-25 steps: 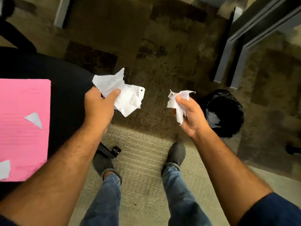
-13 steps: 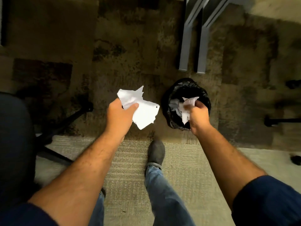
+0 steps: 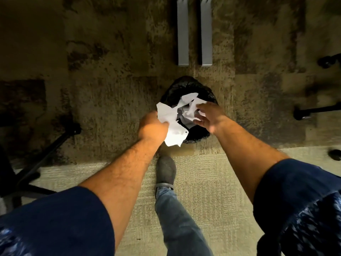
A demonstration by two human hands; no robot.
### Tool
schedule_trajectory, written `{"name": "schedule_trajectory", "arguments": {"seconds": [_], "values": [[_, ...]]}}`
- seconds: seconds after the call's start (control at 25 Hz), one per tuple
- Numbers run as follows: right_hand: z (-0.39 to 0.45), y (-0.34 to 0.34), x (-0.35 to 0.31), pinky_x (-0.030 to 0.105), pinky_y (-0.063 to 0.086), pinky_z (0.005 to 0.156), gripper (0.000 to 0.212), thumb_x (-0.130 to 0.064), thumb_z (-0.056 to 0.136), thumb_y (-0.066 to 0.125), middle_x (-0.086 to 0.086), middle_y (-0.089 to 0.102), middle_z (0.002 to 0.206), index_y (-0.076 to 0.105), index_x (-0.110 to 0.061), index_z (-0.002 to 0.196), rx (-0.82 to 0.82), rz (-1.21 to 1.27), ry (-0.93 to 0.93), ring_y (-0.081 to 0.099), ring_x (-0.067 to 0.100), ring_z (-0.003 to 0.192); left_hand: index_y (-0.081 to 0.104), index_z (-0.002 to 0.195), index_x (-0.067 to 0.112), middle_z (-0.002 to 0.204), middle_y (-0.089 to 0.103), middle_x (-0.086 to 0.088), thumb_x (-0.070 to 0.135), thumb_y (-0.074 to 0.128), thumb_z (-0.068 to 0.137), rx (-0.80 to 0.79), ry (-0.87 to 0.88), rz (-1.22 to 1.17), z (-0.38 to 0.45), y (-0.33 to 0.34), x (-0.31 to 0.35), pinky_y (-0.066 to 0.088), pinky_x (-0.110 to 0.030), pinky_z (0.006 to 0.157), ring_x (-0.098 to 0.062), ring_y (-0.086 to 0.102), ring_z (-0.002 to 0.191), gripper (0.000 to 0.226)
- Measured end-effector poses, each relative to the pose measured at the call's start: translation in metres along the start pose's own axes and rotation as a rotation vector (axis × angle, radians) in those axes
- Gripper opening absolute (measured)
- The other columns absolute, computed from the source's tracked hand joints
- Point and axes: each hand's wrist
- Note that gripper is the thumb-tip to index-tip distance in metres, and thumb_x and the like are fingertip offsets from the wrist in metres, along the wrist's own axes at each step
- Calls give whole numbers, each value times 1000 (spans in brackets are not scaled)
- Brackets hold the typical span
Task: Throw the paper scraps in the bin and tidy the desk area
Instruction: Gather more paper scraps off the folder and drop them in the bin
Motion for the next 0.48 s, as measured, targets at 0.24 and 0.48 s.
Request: {"name": "schedule_trajectory", "arguments": {"seconds": [0.24, 0.48], "values": [[16, -26, -1, 50, 60, 86, 47, -8, 108, 53, 11, 55, 126, 44, -16, 154, -10, 85, 62, 61, 36, 109, 54, 144, 13, 139, 64, -14, 17, 80, 88, -27, -87, -70, 14, 16, 18, 63, -49, 89, -37, 72, 111, 61], [13, -52, -7, 32, 60, 76, 21, -9, 107, 54, 3, 71, 114, 63, -16, 125, 21, 173, -46, 72, 20, 101, 54, 143, 9, 141, 61, -14, 17, 79, 91, -88, -46, -156, 21, 34, 47, 64, -51, 84, -38, 72, 107, 58]]}}
Point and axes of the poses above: each hand's wrist, its own z-axis towards the middle knuckle, its own y-axis out of the palm, x = y × z
